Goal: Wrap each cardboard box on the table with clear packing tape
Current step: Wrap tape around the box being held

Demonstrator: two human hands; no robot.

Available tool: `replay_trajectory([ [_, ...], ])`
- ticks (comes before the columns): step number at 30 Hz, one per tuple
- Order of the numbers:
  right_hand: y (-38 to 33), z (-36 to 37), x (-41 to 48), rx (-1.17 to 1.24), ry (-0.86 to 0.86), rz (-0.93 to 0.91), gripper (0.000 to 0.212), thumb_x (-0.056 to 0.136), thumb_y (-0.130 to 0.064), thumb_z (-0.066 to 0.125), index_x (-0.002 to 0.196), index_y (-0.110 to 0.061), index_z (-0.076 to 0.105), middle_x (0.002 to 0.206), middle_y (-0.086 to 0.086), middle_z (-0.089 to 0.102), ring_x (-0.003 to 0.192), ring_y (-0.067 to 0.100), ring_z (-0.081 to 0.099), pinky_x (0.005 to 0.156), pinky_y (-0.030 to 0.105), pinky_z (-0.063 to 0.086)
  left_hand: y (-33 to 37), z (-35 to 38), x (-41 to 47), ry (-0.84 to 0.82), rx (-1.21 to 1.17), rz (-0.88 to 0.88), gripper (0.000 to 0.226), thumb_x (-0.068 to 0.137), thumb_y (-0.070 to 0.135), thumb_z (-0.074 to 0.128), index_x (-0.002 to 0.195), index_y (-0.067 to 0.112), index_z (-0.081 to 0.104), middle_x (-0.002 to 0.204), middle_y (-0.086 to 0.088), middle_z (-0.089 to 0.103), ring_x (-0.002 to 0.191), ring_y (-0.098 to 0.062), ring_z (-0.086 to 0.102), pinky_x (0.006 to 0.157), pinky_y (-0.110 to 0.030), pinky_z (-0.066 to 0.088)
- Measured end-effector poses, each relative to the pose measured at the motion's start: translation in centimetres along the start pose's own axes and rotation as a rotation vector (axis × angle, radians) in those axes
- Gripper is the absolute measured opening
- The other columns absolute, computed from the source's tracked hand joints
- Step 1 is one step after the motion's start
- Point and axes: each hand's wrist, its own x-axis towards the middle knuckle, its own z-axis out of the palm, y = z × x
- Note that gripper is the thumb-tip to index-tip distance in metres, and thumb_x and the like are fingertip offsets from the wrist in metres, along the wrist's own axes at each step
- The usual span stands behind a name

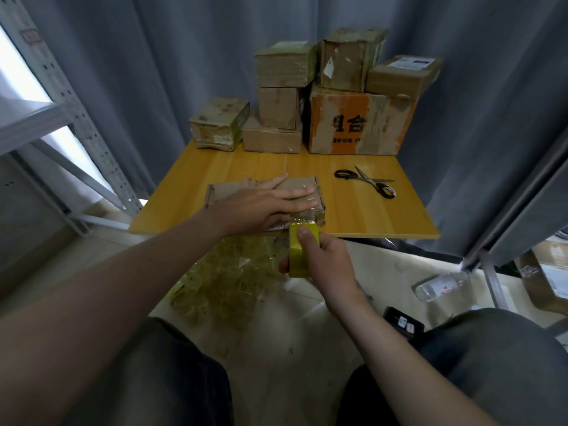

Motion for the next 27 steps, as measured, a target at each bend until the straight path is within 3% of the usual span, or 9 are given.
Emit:
replay_trajectory([
  [3,-0.1,0.1,-0.4,0.013,0.006,-0.006,0.059,0.103,-0.048,0.054,0.094,0.010,0.066,0.072,0.019,0.075,0.072,0.033,0.075,0.079,0.053,0.060,0.3,-0.2,-0.1,0.010,-0.012,-0.015,0.059,0.108,0.041,0.040,0.152,0.065,0.008,0.162,0.039,-0.004,0.158,-0.022,-0.001,0.110,-0.076,0.022],
  [6,-0.9,-0.5,-1.0,0.125,0.036,-0.040,0.043,0.106,-0.033,0.055,0.091,0.005,0.071,0.069,0.012,0.075,0.064,0.023,0.075,0.069,0.032,0.059,0.0,-1.2,0.3,-0.015,-0.154,-0.015,0.059,0.107,0.040,0.044,0.152,0.065,0.015,0.162,0.038,0.005,0.157,-0.014,0.007,0.117,-0.070,0.022],
  [9,-2.5,-1.6,-1.9,0.179,0.115,-0.174,0.030,0.105,-0.021,0.058,0.084,-0.001,0.067,0.057,0.000,0.064,0.049,0.008,0.061,0.053,0.019,0.047,-0.5,-3.8,1.0,-0.071,-0.484,0.008,0.062,0.104,0.026,0.057,0.151,0.058,0.031,0.162,0.027,0.027,0.149,-0.005,0.031,0.121,-0.046,0.034],
  [12,-3.8,-2.2,-2.0,0.218,0.063,-0.288,0.015,0.104,-0.005,0.054,0.093,-0.003,0.064,0.057,-0.007,0.065,0.051,0.000,0.060,0.053,0.013,0.046,-1.0,-5.9,1.3,-0.126,-0.616,-0.033,0.057,0.102,0.024,0.062,0.146,0.053,0.042,0.145,0.026,0.048,0.120,0.014,0.052,0.106,-0.014,0.042],
  [15,-5.3,-2.3,-1.0,0.224,-0.016,-0.331,0.012,0.103,-0.003,0.056,0.111,0.000,0.065,0.074,0.000,0.076,0.063,0.008,0.072,0.057,0.018,0.054,-2.0,-6.4,1.7,-0.069,-0.707,-0.168,0.050,0.091,0.024,0.076,0.138,0.035,0.063,0.120,0.018,0.072,0.104,0.003,0.068,0.094,-0.026,0.054],
  [18,-7.1,-2.0,1.2,0.196,0.005,-0.310,0.014,0.104,-0.014,0.058,0.100,-0.004,0.066,0.068,-0.004,0.074,0.058,0.003,0.069,0.056,0.016,0.052,-2.9,-6.3,1.9,0.127,-0.635,-0.332,0.019,0.081,0.030,0.085,0.096,0.038,0.077,0.089,0.021,0.077,0.082,0.006,0.070,0.079,-0.033,0.056],
  [19,-7.7,-1.7,2.3,0.176,0.040,-0.304,0.019,0.105,-0.018,0.059,0.095,-0.003,0.066,0.064,-0.004,0.073,0.056,0.003,0.067,0.056,0.017,0.051,-3.1,-6.2,2.0,0.168,-0.576,-0.366,0.013,0.082,0.035,0.084,0.093,0.037,0.078,0.086,0.019,0.077,0.082,0.002,0.071,0.080,-0.037,0.058],
  [23,-9.4,-0.6,6.1,0.128,0.102,-0.307,0.048,0.102,-0.044,0.060,0.095,0.002,0.068,0.073,0.021,0.072,0.066,0.033,0.072,0.067,0.048,0.061,-2.6,-6.0,2.2,0.079,-0.453,-0.363,0.055,0.074,0.066,0.070,0.121,0.036,0.069,0.102,0.013,0.073,0.095,-0.011,0.067,0.089,-0.043,0.056],
  [27,-9.8,0.3,8.3,0.146,0.097,-0.271,0.047,0.104,-0.043,0.058,0.101,0.003,0.069,0.070,0.016,0.074,0.063,0.030,0.073,0.069,0.050,0.064,-2.4,-4.3,2.3,0.039,-0.297,-0.375,0.055,0.077,0.059,0.078,0.120,0.035,0.053,0.109,0.011,0.065,0.099,-0.016,0.063,0.083,-0.042,0.054],
])
